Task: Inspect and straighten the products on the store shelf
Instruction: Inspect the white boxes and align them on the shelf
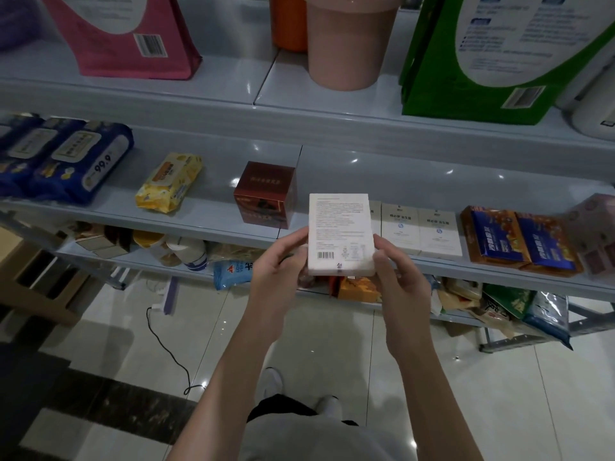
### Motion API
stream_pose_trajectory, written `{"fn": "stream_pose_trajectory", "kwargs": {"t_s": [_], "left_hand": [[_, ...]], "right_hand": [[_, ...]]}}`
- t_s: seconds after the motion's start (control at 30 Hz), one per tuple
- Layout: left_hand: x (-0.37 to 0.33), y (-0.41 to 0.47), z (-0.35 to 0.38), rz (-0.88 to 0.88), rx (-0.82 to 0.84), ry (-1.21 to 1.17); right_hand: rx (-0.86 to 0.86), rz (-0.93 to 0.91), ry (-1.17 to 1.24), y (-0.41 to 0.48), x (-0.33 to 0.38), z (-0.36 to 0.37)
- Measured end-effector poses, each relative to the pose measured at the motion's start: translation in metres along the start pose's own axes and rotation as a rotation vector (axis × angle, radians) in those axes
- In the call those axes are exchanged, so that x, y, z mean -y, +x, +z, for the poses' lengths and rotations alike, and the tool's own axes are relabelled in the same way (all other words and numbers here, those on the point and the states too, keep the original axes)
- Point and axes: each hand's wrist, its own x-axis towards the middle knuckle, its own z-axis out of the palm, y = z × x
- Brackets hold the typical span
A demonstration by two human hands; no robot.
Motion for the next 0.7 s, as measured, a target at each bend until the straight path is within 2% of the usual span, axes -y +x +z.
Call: {"fn": "stream_pose_trajectory", "kwargs": {"t_s": [0.4,0.7], "left_hand": [[-0.0028,-0.0014,0.0058,-0.026,-0.013,0.0],[-0.0016,-0.0017,-0.0012,-0.066,0.065,-0.038]], "right_hand": [[-0.015,0.07,0.085,-0.0027,0.0022,0.0029],[0.043,-0.023,0.027,-0.0056,0.0024,0.0018]]}}
